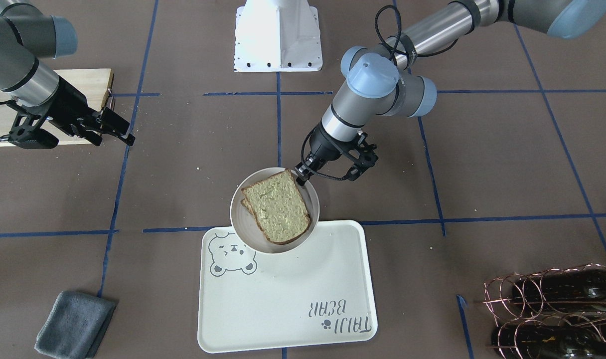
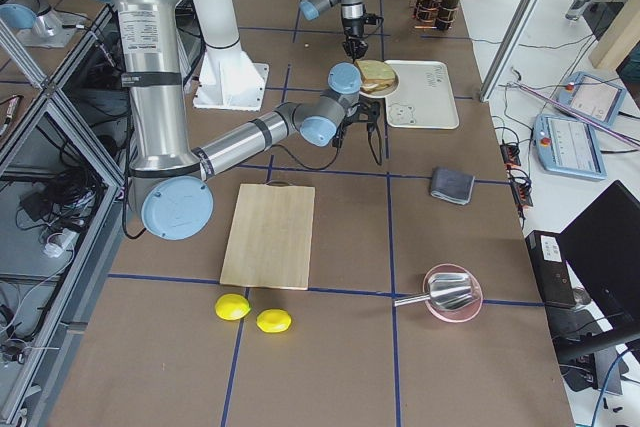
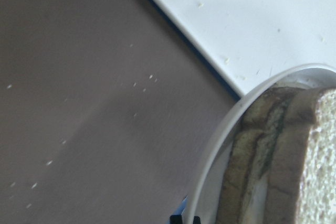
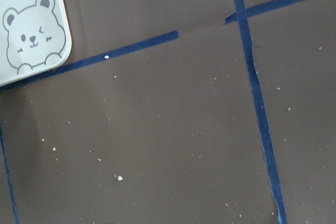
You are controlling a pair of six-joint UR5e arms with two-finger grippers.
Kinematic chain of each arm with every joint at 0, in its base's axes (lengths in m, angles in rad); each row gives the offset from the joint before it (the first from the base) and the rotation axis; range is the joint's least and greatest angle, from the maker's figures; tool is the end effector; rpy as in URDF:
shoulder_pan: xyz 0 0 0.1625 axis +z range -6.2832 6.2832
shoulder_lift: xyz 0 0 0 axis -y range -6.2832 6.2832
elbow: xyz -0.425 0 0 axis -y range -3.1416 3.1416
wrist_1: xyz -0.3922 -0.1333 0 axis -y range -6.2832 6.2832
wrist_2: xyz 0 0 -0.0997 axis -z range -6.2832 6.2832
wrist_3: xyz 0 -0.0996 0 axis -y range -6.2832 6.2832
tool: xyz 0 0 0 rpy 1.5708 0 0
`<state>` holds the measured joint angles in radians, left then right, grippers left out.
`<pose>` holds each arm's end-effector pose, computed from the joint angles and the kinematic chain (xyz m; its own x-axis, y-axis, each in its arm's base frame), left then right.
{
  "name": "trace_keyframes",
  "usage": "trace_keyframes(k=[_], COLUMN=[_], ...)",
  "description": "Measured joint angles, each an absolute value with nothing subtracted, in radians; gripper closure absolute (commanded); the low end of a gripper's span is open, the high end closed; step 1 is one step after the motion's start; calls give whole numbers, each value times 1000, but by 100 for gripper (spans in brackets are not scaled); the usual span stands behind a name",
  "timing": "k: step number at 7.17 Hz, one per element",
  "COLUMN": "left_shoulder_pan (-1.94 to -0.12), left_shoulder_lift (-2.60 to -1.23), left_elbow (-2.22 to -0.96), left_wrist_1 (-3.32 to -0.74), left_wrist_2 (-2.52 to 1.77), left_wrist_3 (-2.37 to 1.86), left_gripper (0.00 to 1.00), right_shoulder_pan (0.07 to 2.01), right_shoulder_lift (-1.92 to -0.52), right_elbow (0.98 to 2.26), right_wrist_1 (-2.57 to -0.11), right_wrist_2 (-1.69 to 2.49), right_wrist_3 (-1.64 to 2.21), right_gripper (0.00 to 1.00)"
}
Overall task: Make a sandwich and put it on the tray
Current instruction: 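Carry the plate with the left gripper onto the bear tray, then release the plate on the tray and pull the left gripper back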
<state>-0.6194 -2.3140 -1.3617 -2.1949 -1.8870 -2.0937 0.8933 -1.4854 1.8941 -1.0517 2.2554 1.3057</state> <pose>0.5528 -0.5198 0.2224 0.1231 -0.6707 -0.7314 0.4401 0.6975 -0.5655 -0.2697 -0.4474 0.3966 0.4377 0.2203 0.8717 -0.1779 0.9716 -0.1562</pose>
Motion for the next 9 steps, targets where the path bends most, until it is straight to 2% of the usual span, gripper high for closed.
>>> trace_keyframes(k=[4,5,6,7,8,9], left_shoulder_pan=[-672,-672,-669,-666,-666,-667], left_shoulder_lift=[-2468,-2487,-2497,-2499,-2496,-2486], left_elbow=[-1054,-1009,-983,-973,-972,-983], left_wrist_1=[-2326,-2356,-2373,-2380,-2381,-2379], left_wrist_2=[-1806,-1801,-1799,-1799,-1799,-1800], left_wrist_3=[-2171,-2168,-2162,-2147,-2120,-2091], left_gripper=[100,94,80,50,48,54], right_shoulder_pan=[905,905,905,904,904,904], right_shoulder_lift=[-1490,-1491,-1491,-1490,-1490,-1490], right_elbow=[1895,1895,1894,1893,1893,1892], right_wrist_1=[-1052,-1052,-1052,-1052,-1052,-1052], right_wrist_2=[2203,2202,2202,2203,2204,2204], right_wrist_3=[1305,1305,1305,1305,1305,1305], right_gripper=[0,0,0,0,0,0])
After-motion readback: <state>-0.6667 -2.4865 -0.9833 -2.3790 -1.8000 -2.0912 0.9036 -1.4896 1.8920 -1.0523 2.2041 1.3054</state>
